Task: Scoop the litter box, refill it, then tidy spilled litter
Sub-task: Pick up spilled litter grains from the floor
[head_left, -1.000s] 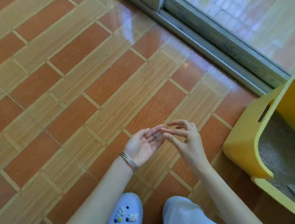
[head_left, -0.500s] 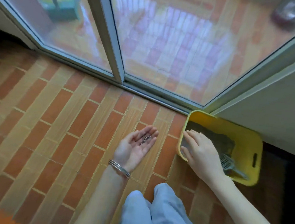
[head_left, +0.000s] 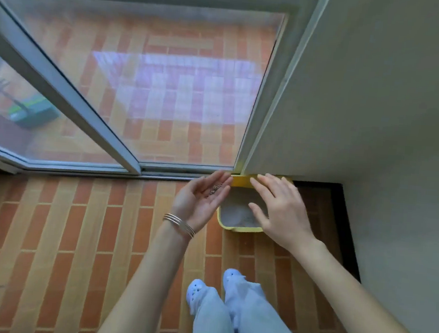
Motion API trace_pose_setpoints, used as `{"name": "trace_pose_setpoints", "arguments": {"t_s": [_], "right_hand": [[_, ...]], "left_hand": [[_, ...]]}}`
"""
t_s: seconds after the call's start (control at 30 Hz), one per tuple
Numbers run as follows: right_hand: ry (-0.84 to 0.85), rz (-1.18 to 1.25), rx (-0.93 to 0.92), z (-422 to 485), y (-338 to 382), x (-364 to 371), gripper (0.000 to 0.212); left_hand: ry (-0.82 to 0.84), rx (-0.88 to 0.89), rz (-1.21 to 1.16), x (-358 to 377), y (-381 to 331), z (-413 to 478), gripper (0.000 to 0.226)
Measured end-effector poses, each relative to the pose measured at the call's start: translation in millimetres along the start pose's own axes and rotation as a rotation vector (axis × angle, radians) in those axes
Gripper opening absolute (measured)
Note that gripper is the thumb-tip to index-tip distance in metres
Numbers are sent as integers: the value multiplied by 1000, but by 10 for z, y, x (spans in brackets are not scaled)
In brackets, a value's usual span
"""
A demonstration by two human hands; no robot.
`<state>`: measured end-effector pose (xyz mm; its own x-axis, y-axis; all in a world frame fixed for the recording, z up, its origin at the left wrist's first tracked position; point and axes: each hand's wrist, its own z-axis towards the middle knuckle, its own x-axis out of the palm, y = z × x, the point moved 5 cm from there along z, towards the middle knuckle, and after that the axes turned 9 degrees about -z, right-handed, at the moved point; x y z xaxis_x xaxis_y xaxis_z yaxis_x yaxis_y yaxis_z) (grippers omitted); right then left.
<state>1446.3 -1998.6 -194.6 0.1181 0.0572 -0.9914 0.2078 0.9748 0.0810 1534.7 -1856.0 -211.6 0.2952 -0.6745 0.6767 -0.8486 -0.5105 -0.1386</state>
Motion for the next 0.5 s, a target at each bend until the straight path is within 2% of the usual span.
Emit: {"name": "trace_pose_setpoints", "arguments": {"t_s": [0.2, 0.5], "right_hand": [[-81, -15, 178, -195, -501, -659, 45], [-121, -152, 551, -872, -825, -1301, 47]], "left_hand": [[102, -124, 88, 758, 329, -119, 33], [208, -361, 440, 1498, 971, -303, 34]]}}
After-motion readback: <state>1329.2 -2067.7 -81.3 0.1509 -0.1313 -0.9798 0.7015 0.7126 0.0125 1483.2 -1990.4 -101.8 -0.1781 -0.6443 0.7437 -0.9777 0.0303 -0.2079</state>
